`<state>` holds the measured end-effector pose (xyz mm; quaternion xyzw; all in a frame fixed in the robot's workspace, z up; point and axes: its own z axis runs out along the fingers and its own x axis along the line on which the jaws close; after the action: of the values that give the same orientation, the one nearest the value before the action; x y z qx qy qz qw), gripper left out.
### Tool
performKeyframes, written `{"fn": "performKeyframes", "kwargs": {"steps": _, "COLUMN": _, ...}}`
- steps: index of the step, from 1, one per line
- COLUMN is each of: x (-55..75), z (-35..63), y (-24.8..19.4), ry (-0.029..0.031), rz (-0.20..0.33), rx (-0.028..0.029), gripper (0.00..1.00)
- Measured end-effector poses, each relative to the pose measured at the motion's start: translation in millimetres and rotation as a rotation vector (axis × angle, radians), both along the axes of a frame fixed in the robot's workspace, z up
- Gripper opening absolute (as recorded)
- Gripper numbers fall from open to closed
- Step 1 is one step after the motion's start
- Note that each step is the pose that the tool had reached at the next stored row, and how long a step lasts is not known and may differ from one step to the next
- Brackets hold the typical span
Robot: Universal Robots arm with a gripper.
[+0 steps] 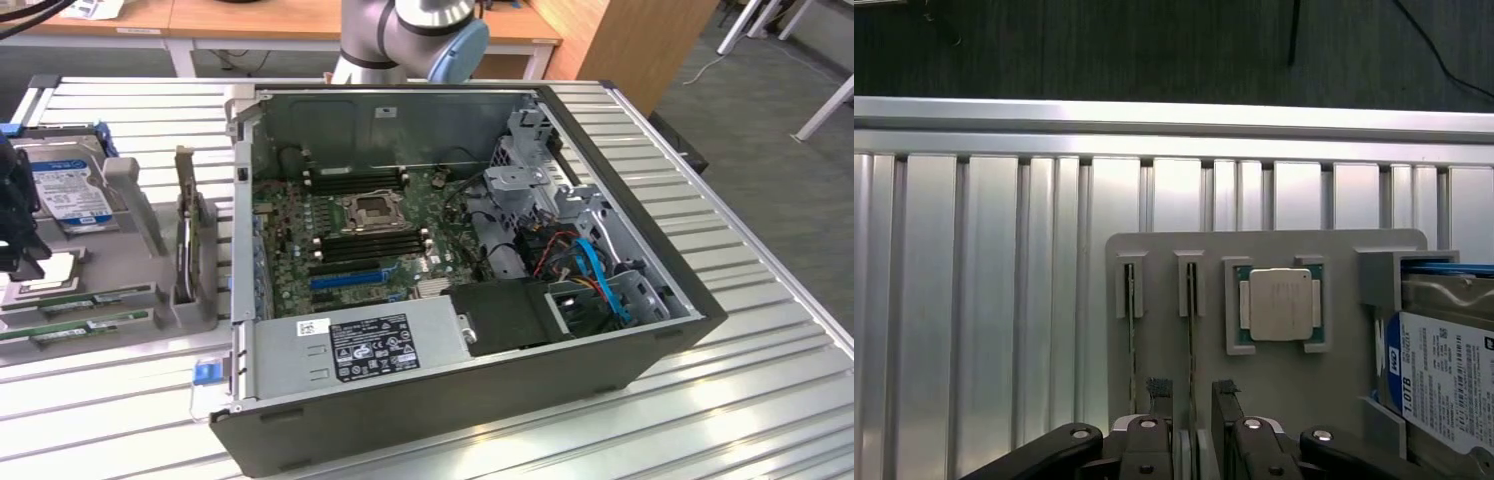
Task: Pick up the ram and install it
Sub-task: 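Pick up the ram and move it above insertion slot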
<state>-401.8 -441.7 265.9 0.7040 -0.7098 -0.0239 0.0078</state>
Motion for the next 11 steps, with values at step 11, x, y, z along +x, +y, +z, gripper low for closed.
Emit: {"fn": "performKeyframes", "kwargs": {"steps": 11, "x": 0.0, "z": -12.0, "y": -0.1, "ry": 0.0, "rz": 0.0, "rx": 0.0, "gripper": 0.29}}
